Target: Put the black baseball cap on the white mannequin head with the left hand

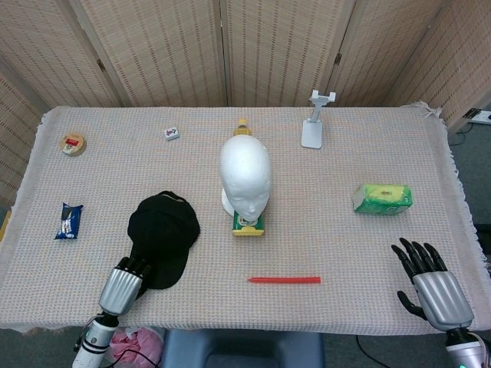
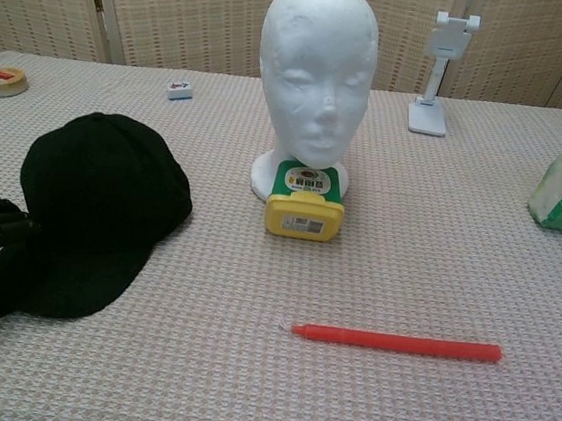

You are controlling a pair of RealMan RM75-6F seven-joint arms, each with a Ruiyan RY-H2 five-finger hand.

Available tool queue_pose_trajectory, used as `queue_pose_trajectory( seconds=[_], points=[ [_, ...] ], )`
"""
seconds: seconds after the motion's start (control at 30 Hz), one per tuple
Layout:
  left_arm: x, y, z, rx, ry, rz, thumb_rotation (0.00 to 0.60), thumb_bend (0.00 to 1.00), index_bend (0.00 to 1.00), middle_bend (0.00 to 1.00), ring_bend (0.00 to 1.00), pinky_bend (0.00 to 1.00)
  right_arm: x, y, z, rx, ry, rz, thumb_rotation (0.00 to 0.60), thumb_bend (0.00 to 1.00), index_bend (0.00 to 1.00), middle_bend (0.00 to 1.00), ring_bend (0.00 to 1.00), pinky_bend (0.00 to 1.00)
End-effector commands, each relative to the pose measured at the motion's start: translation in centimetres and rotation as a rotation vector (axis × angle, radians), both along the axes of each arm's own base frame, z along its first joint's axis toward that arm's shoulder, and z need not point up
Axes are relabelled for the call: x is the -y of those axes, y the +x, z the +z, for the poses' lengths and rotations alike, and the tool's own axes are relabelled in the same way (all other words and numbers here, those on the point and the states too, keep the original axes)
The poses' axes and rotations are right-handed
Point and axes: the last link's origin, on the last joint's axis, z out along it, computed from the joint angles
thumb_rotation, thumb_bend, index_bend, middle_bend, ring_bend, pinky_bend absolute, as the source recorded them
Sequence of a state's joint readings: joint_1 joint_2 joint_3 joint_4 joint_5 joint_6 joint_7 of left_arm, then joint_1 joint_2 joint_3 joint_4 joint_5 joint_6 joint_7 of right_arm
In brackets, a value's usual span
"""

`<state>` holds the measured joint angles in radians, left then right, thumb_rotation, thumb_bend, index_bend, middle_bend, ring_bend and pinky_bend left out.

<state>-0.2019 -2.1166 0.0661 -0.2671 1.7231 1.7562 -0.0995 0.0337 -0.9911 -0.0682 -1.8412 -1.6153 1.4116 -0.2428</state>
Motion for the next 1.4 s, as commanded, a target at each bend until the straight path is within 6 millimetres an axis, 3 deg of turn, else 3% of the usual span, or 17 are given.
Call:
queue_pose_trajectory(
  seconds=[0.03, 0.37, 0.7, 1.4],
  points=[
    [-0.2, 0.1, 0.0, 0.015, 0.024, 0.015, 0.6, 0.26, 0.51, 0.54, 0.42, 0.55, 0.0, 0.0, 0.1, 0.002, -0.004, 0.002, 0.6, 0.25, 0.0, 0.0, 0.0, 0.0],
    [-0.8, 0.3, 1.2, 0.108, 0.18, 0.07, 0.6, 0.39, 0.62, 0.63, 0.49, 0.61, -0.3, 0.1, -0.1, -0.002, 0.006, 0.005, 0.6, 0.25, 0.0, 0.0, 0.0, 0.0],
    [-1.1, 1.0, 1.7, 0.124, 0.237, 0.039, 0.6, 0.45, 0.71, 0.74, 0.58, 0.69, -0.5, 0.1, 0.1, -0.004, -0.001, 0.004, 0.6, 0.25, 0.0, 0.0, 0.0, 0.0],
    [-1.3, 2.2, 6.3, -0.044, 0.45, -0.203, 0.6, 0.46, 0.72, 0.75, 0.59, 0.69, -0.9, 0.4, 0.4, 0.011, 0.003, 0.028, 0.6, 0.25, 0.0, 0.0, 0.0, 0.0]
  ],
)
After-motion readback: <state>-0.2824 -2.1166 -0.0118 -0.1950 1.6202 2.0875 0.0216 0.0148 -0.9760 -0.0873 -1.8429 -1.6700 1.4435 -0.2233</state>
